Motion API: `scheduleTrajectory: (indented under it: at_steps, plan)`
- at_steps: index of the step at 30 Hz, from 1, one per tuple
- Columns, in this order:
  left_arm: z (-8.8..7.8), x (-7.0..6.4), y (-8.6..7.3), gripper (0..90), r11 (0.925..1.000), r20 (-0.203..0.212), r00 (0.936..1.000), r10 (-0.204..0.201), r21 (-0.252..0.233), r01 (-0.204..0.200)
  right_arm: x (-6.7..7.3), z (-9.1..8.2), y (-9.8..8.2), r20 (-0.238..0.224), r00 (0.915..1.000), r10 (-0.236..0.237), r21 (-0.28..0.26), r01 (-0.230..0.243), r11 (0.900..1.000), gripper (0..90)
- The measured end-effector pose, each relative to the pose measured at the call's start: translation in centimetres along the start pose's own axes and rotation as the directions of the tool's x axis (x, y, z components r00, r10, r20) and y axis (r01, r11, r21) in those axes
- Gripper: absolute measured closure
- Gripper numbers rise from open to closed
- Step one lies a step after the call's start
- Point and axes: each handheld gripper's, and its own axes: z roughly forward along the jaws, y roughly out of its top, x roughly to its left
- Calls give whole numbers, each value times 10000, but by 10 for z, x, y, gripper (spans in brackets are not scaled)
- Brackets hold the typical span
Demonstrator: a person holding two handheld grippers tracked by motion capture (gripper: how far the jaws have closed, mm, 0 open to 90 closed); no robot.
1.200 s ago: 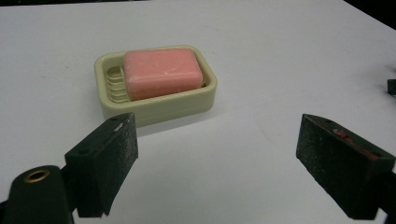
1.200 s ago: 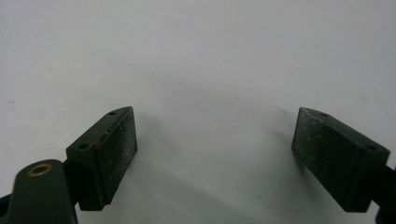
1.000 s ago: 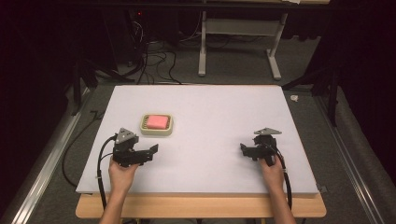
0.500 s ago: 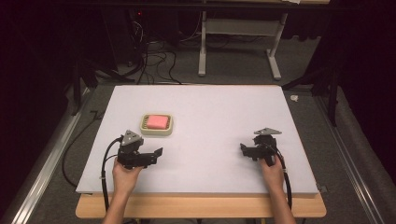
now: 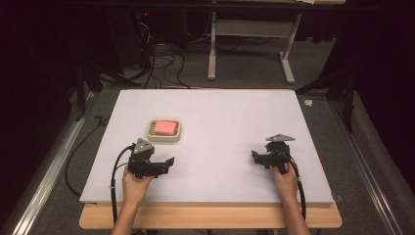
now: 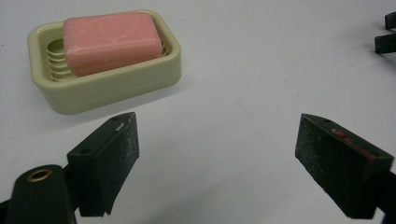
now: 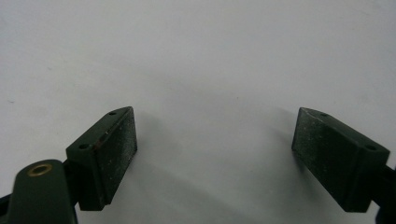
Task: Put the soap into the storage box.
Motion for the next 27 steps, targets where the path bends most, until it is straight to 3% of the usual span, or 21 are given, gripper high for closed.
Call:
scheduleTrajectory:
  at_steps: [19,27]
  plan:
    - [21,-3,-3,140,9970,-255,9990,354,700,-336,0,0,0,0,10000,-2,-1,2,10000,146]
    - [28,-3,-3,143,9978,-294,9993,224,627,-205,0,0,0,1,10000,-4,-1,4,10000,146]
